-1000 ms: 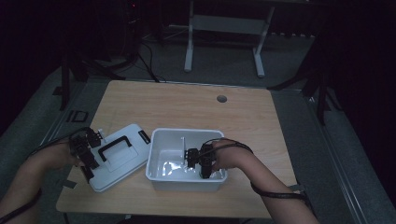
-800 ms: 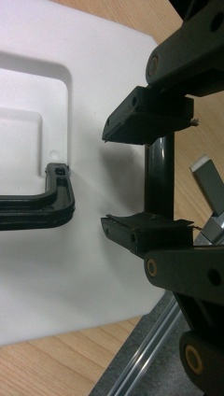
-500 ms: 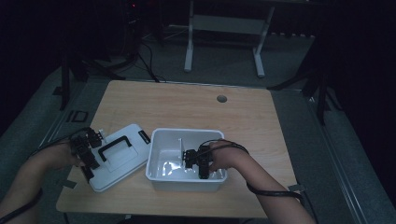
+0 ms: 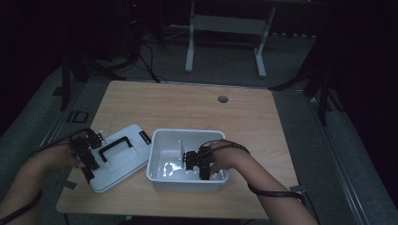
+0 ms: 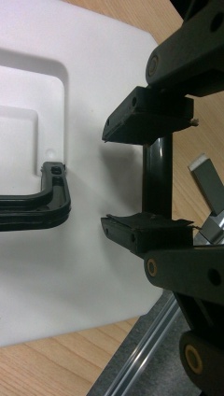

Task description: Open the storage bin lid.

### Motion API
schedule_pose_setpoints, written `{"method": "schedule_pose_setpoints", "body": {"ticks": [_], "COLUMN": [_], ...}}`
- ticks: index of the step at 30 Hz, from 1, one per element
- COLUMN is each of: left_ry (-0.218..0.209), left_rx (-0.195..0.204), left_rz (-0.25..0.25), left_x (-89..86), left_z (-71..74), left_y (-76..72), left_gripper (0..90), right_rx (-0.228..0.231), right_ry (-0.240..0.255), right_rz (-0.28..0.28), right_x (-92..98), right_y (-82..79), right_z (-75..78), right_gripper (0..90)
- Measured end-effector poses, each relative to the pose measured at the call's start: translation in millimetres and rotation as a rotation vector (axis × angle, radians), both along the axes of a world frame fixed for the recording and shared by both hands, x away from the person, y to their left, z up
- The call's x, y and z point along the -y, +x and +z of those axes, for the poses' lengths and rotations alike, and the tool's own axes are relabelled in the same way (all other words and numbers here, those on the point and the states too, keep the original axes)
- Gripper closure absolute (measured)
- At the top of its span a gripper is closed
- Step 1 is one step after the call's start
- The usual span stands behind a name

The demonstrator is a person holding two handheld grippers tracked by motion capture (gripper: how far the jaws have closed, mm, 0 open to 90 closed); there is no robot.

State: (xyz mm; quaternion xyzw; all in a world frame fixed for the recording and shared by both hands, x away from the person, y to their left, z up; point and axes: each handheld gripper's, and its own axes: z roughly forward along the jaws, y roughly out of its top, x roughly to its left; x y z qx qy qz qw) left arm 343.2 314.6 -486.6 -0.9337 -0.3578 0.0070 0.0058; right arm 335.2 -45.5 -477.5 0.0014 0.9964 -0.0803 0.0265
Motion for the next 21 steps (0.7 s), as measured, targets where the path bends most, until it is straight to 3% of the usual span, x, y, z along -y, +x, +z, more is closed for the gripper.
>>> {"method": "schedule_pose_setpoints", "body": {"ticks": [6,16,18,21], "left_ry": [0.003,0.006,0.006,0.003], "left_rx": [-0.001,0.001,0.0,0.002], "left_rz": [-0.003,-0.005,-0.006,-0.01], "left_x": [1.7,1.6,1.5,1.7], "left_z": [1.3,1.9,1.6,1.2], "left_y": [0.0,0.1,0.1,-0.1], "left_gripper": [51.6,51.6,51.6,52.2], "right_rx": [-0.003,0.005,0.022,0.029], "right_ry": [0.027,0.141,0.147,0.181], "right_rz": [0.015,0.02,0.041,0.028], "right_x": [3.6,10.1,13.2,17.9], "right_y": [0.0,1.5,0.5,1.7], "right_z": [17.7,52.2,58.6,67.2], "right_gripper": [38.2,17.7,15.1,13.3]}}
